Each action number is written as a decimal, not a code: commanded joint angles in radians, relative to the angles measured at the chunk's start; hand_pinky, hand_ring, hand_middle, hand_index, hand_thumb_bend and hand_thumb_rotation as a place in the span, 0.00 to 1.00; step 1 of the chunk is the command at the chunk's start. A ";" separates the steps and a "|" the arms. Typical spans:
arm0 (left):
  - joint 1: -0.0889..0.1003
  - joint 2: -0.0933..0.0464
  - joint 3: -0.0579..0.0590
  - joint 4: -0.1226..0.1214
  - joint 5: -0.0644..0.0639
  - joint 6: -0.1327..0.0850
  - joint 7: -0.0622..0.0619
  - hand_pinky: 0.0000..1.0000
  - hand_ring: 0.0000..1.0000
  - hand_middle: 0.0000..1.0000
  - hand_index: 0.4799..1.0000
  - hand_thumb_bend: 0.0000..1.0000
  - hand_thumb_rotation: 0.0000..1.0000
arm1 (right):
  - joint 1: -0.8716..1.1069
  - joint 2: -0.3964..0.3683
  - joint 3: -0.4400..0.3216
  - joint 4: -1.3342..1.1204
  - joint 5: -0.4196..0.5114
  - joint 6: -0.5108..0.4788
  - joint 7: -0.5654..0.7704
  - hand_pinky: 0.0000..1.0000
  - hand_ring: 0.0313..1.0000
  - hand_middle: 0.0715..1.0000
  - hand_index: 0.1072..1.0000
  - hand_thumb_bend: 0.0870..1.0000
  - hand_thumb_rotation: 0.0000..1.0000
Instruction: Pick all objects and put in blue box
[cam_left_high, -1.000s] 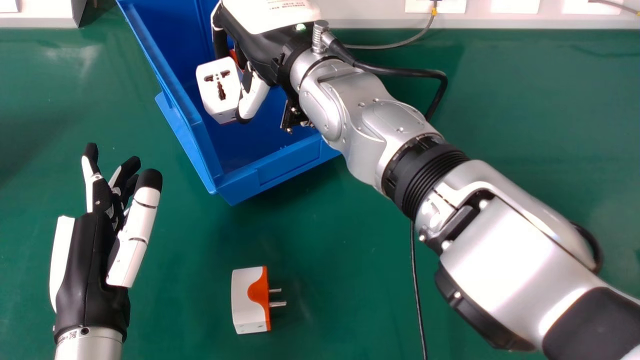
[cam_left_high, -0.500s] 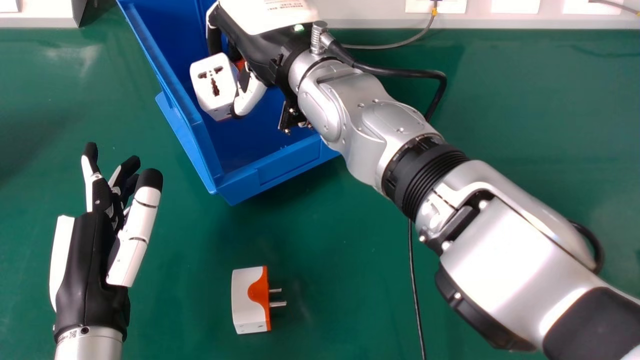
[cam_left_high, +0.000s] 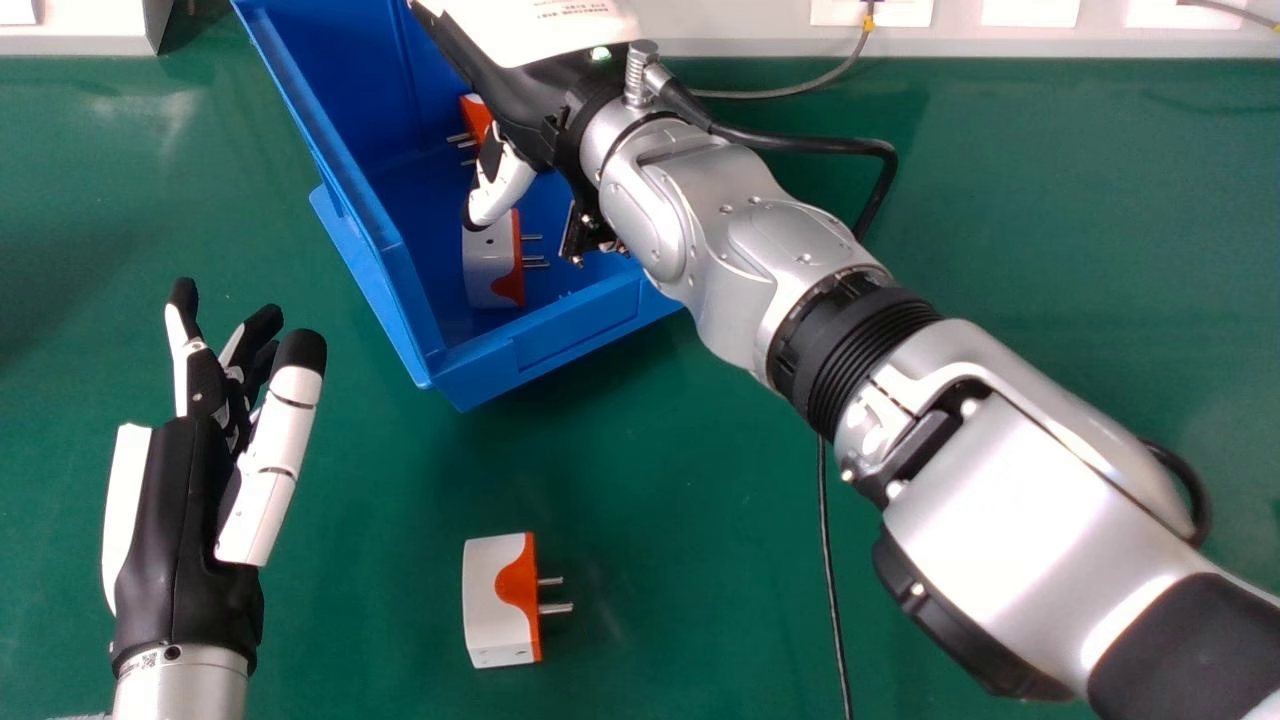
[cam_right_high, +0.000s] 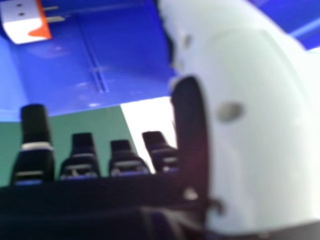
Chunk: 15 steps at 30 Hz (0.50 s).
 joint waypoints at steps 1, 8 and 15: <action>-0.009 0.001 0.001 -0.006 -0.003 -0.010 0.000 0.86 0.93 0.94 0.90 0.60 0.81 | -0.023 -0.009 -0.005 -0.015 0.001 0.005 -0.015 0.73 0.95 1.00 0.94 0.54 0.00; -0.014 0.002 0.001 0.000 -0.003 -0.012 0.001 0.86 0.93 0.94 0.90 0.60 0.81 | -0.019 -0.014 -0.007 -0.021 0.006 0.008 -0.018 0.75 0.95 1.00 0.94 0.54 0.00; -0.022 0.003 0.003 0.010 0.002 -0.014 0.004 0.86 0.93 0.94 0.90 0.59 0.81 | 0.000 -0.035 -0.025 -0.066 0.025 0.015 -0.009 0.81 0.96 1.00 0.94 0.54 0.00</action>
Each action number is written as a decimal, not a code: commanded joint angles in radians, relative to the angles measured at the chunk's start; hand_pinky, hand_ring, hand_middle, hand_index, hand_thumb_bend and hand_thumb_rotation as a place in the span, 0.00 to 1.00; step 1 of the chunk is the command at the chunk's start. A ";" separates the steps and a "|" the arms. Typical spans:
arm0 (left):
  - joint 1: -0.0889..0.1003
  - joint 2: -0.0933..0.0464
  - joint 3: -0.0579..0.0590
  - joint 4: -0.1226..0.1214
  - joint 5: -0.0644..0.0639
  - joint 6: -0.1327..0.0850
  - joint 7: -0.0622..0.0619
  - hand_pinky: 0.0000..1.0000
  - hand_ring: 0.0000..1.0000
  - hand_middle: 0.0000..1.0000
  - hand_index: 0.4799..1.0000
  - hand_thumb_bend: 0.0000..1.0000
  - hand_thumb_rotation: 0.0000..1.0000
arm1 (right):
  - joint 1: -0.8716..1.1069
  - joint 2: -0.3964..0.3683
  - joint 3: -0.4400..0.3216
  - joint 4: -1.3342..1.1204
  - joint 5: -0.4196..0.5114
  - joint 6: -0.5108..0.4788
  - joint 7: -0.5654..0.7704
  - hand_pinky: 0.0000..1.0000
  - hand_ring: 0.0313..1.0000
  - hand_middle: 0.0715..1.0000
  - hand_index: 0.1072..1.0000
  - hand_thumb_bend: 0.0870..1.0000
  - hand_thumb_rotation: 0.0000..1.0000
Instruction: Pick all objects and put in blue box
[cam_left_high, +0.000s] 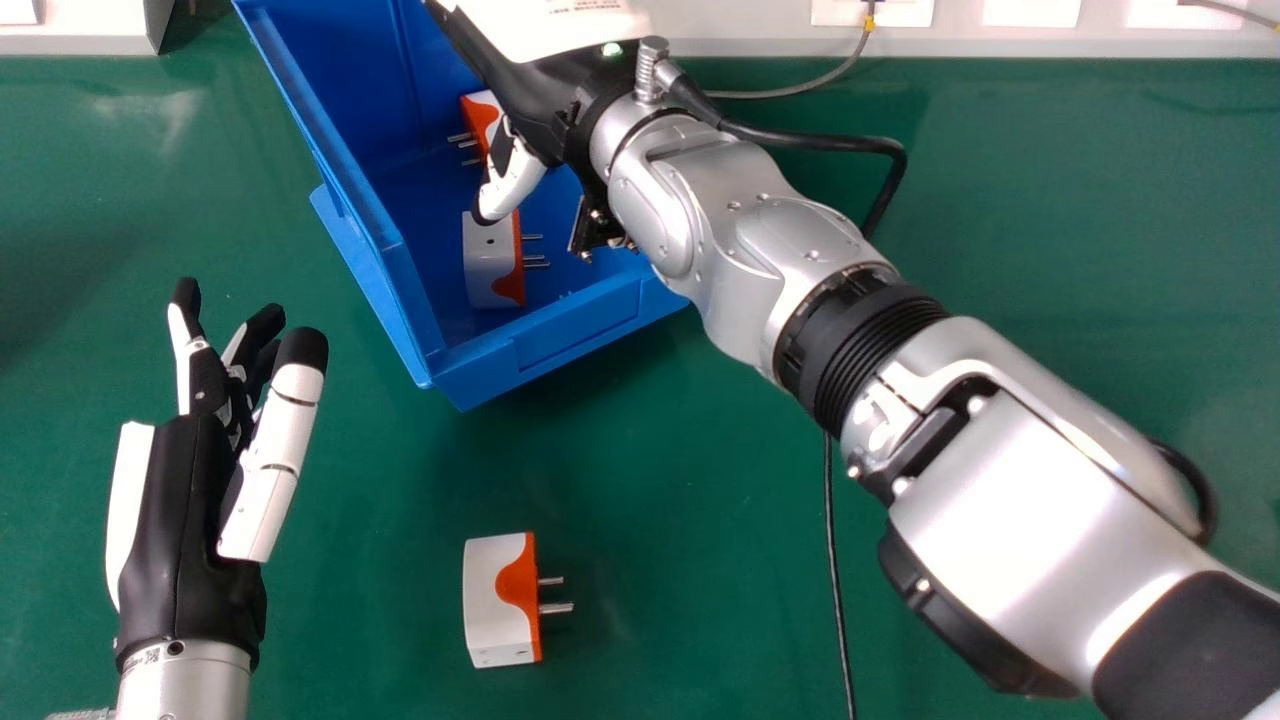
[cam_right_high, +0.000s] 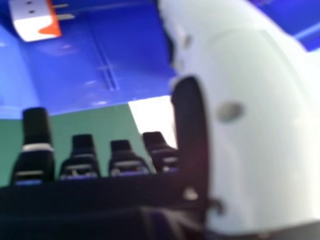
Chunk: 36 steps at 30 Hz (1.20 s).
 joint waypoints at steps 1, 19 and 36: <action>-0.006 0.004 0.003 -0.010 0.004 -0.011 0.004 0.86 0.93 0.94 0.90 0.59 0.81 | 0.002 -0.023 -0.021 -0.062 0.016 0.004 -0.005 0.81 0.96 1.00 0.95 0.54 0.00; -0.030 0.037 0.017 0.018 0.007 -0.005 -0.006 0.86 0.93 0.93 0.91 0.58 0.81 | 0.631 -0.227 -0.148 -1.228 0.003 0.250 0.170 0.78 0.96 1.00 0.95 0.65 0.05; -0.035 0.058 0.038 0.043 -0.006 -0.025 -0.028 0.86 0.93 0.94 0.91 0.56 0.80 | 1.225 -0.413 -0.284 -1.819 -0.026 0.197 0.213 0.72 0.90 0.98 0.94 0.65 0.13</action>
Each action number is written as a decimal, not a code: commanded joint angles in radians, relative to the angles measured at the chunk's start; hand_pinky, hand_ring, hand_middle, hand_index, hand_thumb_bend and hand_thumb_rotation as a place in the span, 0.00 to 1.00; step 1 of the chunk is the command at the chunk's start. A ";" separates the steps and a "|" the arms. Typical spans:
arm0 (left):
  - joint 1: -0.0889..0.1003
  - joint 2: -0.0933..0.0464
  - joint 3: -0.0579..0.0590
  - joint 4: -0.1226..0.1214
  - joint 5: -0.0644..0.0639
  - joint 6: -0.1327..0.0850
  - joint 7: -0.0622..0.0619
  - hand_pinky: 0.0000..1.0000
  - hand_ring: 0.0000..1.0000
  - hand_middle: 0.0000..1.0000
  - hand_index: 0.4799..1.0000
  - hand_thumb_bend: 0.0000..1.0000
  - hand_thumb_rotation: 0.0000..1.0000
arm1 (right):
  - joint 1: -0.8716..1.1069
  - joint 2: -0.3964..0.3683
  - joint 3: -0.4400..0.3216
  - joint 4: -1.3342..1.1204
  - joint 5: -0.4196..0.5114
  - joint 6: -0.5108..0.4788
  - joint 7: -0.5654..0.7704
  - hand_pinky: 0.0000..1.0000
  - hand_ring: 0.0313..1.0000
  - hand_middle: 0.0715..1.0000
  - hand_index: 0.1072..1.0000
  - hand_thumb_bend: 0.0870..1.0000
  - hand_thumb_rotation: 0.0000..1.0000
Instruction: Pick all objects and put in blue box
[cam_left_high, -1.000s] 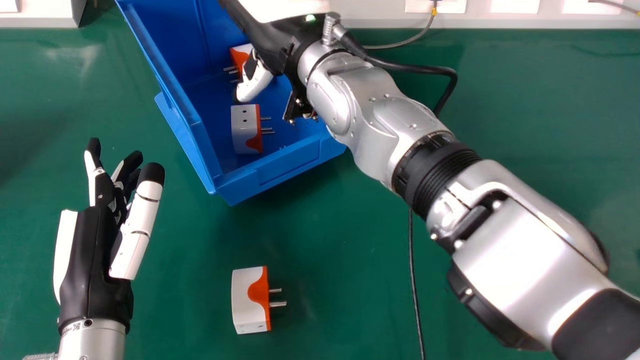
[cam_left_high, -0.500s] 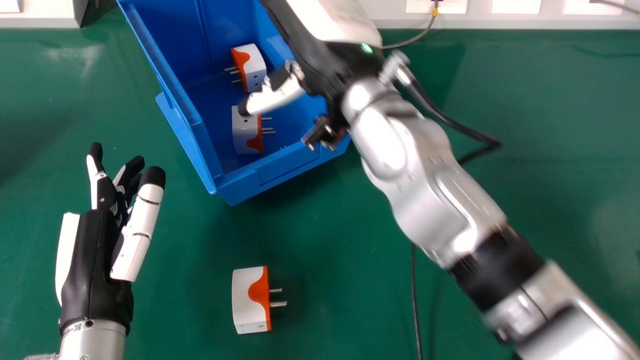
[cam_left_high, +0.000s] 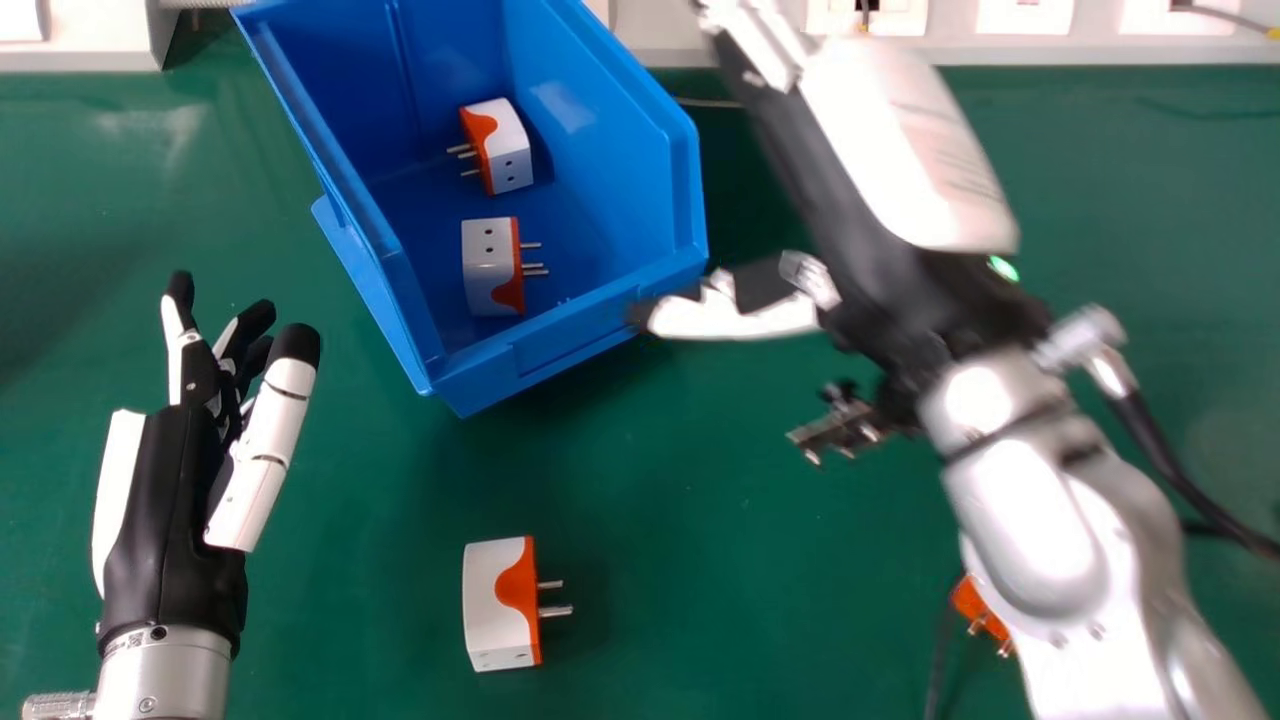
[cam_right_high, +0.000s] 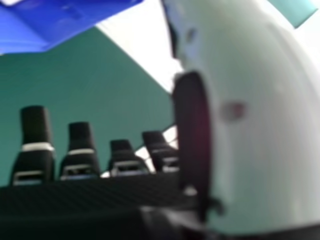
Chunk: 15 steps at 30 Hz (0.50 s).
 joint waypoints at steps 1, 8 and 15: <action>0.002 0.009 0.007 -0.007 -0.005 -0.024 -0.003 0.86 0.93 0.94 0.91 0.56 0.80 | 0.064 -0.022 -0.047 -0.082 -0.014 -0.030 -0.005 0.72 0.90 0.98 0.94 0.65 0.13; 0.004 0.004 0.016 -0.011 -0.014 -0.022 -0.008 0.86 0.93 0.94 0.91 0.57 0.80 | 0.254 -0.048 -0.149 -0.194 -0.015 -0.056 -0.005 0.72 0.91 0.99 0.94 0.65 0.13; 0.005 0.004 0.028 -0.010 -0.035 -0.021 -0.016 0.87 0.93 0.94 0.91 0.57 0.80 | 0.405 -0.025 -0.216 -0.240 -0.043 -0.056 -0.012 0.72 0.91 0.98 0.94 0.65 0.13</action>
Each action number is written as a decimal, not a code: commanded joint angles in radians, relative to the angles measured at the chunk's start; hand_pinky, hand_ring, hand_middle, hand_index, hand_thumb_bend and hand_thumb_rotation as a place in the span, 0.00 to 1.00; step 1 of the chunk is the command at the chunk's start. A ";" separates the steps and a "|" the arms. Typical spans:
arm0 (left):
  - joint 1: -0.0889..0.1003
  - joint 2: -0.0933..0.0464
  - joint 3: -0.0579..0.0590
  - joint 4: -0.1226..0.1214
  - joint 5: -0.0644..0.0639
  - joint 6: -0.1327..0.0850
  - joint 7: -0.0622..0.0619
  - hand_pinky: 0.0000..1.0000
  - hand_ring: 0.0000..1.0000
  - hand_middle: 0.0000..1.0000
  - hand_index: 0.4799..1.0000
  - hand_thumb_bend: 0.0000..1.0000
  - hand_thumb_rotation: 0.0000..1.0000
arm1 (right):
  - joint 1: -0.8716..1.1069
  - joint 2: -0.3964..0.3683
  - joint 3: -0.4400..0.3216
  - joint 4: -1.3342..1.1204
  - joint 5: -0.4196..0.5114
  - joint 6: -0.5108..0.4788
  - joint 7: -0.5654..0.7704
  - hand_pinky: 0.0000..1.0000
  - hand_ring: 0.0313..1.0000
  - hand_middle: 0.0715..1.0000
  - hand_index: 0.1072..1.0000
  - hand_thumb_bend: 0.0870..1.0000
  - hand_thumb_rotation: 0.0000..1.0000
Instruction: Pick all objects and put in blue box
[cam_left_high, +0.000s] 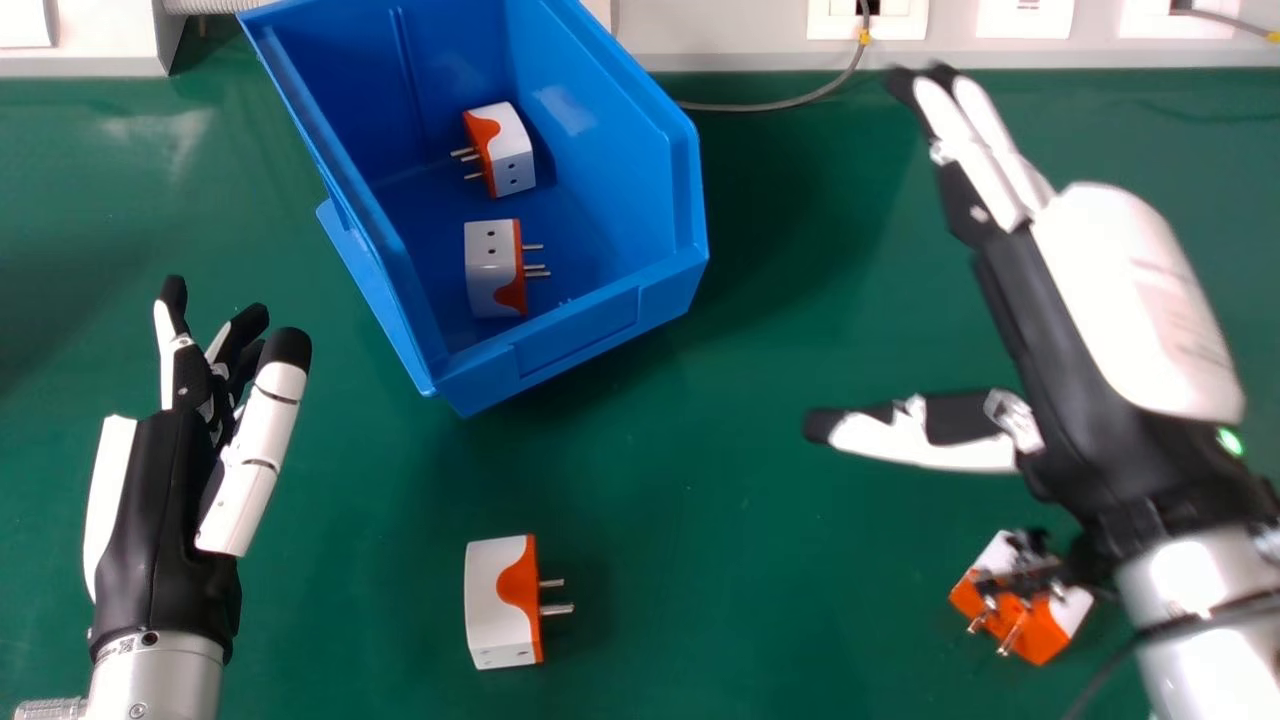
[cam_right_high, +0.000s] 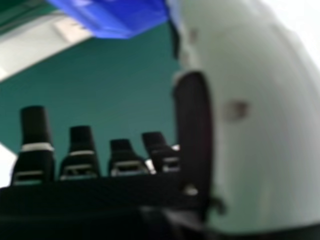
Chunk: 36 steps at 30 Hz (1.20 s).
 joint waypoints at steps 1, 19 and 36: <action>-0.001 0.007 0.011 -0.013 -0.014 -0.017 -0.002 0.87 0.93 0.94 0.91 0.57 0.80 | 0.025 0.010 -0.025 -0.033 -0.019 -0.014 -0.013 0.73 0.91 0.98 0.94 0.65 0.14; 0.002 0.013 0.034 0.007 -0.034 -0.023 -0.025 0.87 0.94 0.94 0.91 0.61 0.81 | 0.234 0.030 -0.096 -0.031 -0.058 0.030 0.048 0.80 0.94 1.00 0.95 0.63 0.22; 0.003 0.009 0.044 0.001 -0.034 -0.012 -0.025 0.88 0.94 0.94 0.91 0.61 0.79 | 0.311 0.059 -0.090 0.051 -0.098 0.043 0.045 0.84 0.94 1.00 0.96 0.63 0.27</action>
